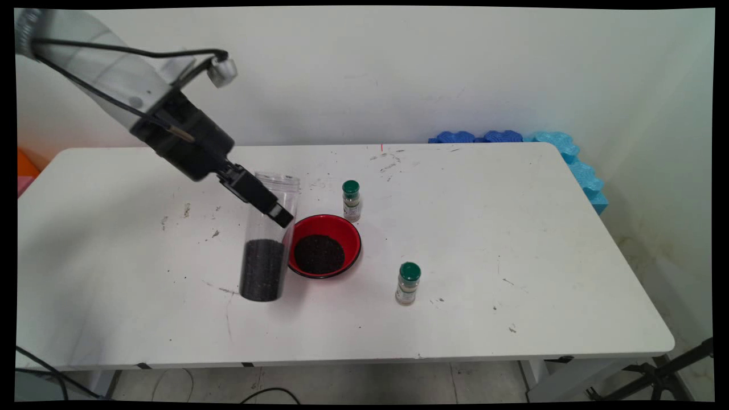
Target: Pour the black seasoning powder in the red bowl
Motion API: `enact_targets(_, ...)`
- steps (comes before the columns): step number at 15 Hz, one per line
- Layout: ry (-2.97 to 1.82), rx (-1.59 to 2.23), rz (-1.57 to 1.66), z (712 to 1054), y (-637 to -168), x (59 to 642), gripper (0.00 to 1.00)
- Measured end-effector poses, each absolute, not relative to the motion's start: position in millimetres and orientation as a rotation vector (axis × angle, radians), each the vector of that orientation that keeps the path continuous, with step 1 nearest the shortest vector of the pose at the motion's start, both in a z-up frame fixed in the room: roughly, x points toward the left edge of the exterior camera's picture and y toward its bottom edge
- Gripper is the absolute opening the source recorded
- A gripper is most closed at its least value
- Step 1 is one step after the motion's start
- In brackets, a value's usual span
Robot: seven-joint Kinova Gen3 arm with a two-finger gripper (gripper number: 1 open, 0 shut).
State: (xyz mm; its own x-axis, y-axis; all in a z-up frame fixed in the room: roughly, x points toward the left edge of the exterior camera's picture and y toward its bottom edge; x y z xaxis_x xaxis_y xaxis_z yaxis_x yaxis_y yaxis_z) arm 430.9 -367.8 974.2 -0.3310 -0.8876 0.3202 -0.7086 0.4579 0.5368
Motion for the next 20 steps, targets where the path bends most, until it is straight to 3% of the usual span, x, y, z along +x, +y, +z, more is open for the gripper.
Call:
enact_targets(7, -2.02, 1.502, -0.527, 947, -374, 420, 0.0)
enact_targets(20, -1.83, 1.705, -0.697, 925, -385, 418, 0.0)
